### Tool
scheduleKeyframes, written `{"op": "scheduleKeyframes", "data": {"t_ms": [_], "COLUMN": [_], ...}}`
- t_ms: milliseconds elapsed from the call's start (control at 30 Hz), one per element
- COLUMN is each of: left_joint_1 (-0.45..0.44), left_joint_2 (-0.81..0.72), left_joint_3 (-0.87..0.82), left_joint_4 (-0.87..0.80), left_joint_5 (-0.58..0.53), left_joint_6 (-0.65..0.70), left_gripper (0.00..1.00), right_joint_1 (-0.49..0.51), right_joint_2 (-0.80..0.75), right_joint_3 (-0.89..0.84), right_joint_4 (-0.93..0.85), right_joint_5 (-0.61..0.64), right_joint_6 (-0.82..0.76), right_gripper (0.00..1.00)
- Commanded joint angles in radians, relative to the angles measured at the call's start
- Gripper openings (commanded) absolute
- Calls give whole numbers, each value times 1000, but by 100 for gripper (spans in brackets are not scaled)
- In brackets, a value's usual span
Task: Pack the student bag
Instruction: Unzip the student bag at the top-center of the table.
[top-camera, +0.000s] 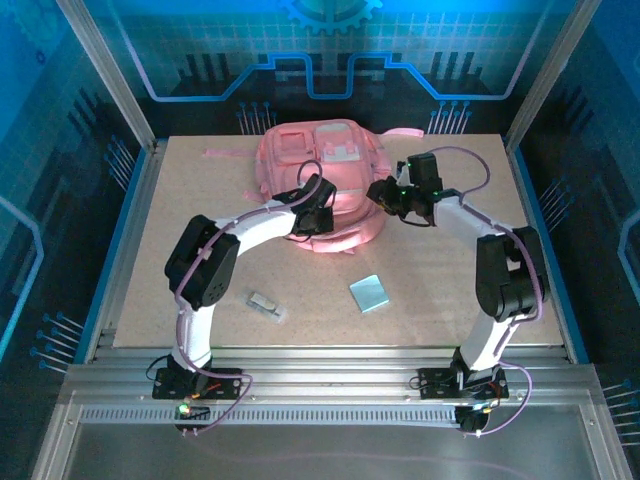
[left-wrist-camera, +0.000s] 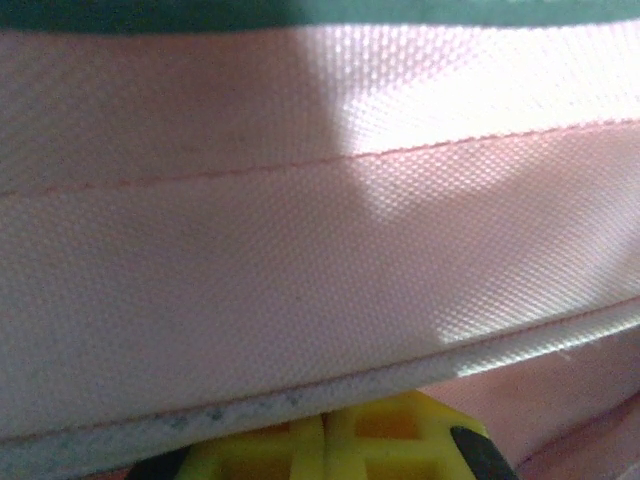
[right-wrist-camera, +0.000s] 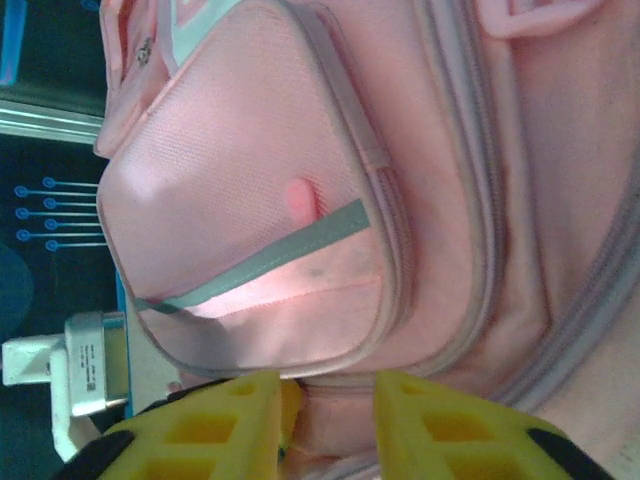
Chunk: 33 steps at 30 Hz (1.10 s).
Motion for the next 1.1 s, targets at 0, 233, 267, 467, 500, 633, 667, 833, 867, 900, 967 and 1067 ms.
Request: {"op": "scheduleKeyframes", "data": {"t_ms": [0, 233, 267, 467, 500, 633, 667, 833, 867, 900, 967, 1067], "left_joint_1": [-9, -14, -16, -24, -23, 13, 32, 100, 107, 115, 125, 147], "left_joint_2": [-68, -127, -134, -149, -148, -142, -148, -207, -216, -225, -232, -228], "left_joint_3": [-50, -61, -61, -66, -62, -65, -73, -123, -125, -128, -129, -112], "left_joint_4": [37, 26, 23, 14, -2, -99, -124, -229, -247, -261, -279, -315], "left_joint_5": [82, 239, 247, 258, 248, 231, 241, 202, 186, 167, 129, 23], "left_joint_6": [41, 53, 52, 57, 74, 159, 176, 253, 268, 282, 310, 374], "left_gripper": [0, 0, 0, 0, 0, 0, 0, 0, 0, 0, 0, 0], "right_joint_1": [33, 62, 63, 60, 52, 5, -8, -37, -37, -37, -37, -41], "right_joint_2": [52, 179, 196, 198, 180, 129, 124, 111, 111, 112, 112, 109], "right_joint_3": [51, 112, 121, 85, 67, 37, 45, 89, 100, 110, 125, 147], "right_joint_4": [-14, 7, 12, 118, 132, 120, 102, 24, 8, -7, -32, -80], "right_joint_5": [21, 24, 14, -13, -4, 25, 27, 37, 39, 39, 39, 47], "right_joint_6": [-2, 34, 41, 97, 96, 65, 50, -26, -40, -54, -78, -123], "right_gripper": [48, 57, 57, 13, 0, 0, 0, 0, 0, 0, 0, 0]}}
